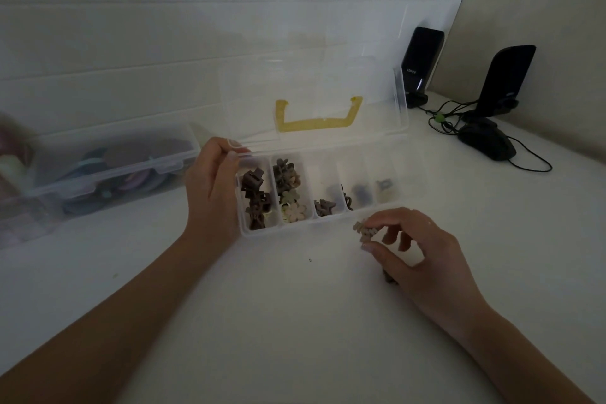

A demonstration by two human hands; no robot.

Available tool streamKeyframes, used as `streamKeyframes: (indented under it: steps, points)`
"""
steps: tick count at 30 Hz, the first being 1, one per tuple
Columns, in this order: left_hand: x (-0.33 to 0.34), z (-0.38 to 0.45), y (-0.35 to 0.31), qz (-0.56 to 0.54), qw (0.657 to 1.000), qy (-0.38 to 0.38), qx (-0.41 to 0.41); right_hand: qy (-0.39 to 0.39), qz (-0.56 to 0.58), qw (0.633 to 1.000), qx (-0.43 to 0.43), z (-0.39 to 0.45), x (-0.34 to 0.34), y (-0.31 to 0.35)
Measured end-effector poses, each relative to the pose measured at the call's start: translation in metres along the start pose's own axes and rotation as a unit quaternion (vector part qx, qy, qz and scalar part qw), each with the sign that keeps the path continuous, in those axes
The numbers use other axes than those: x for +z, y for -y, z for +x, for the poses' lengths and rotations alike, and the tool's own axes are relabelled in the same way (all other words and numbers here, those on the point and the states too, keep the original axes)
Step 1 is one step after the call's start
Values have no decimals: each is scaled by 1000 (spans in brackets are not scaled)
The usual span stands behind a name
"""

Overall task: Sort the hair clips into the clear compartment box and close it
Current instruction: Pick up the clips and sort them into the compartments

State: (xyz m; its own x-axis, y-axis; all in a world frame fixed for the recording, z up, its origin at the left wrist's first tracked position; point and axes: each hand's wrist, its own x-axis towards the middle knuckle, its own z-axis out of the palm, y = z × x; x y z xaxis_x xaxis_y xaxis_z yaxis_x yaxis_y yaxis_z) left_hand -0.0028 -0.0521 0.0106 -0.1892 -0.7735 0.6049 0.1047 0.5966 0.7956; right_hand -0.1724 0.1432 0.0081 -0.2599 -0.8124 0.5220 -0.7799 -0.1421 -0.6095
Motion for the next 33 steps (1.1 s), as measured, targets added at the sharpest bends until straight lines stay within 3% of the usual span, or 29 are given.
streamKeyframes:
  steps: [14, 18, 25, 29, 31, 33]
  points:
    - [-1, 1, 1, 14, 1000, 1, -3, -2, 63, 998, -1, 14, 3, -7]
    - [0, 0, 0, 25, 1000, -1, 1, 1, 21, 999, -40, 22, -4, -9]
    - [2, 1, 2, 19, 1000, -15, -17, -80, -5, 994, -77, 53, -9, -10]
    - [0, 2, 6, 14, 1000, -11, -26, -56, -102, 983, -142, 58, 15, -3]
    - [0, 2, 7, 12, 1000, -7, -23, -43, -152, 978, -134, 59, 21, -4]
    - [0, 2, 7, 22, 999, -9, -22, -42, -125, 984, -115, 59, 16, -7]
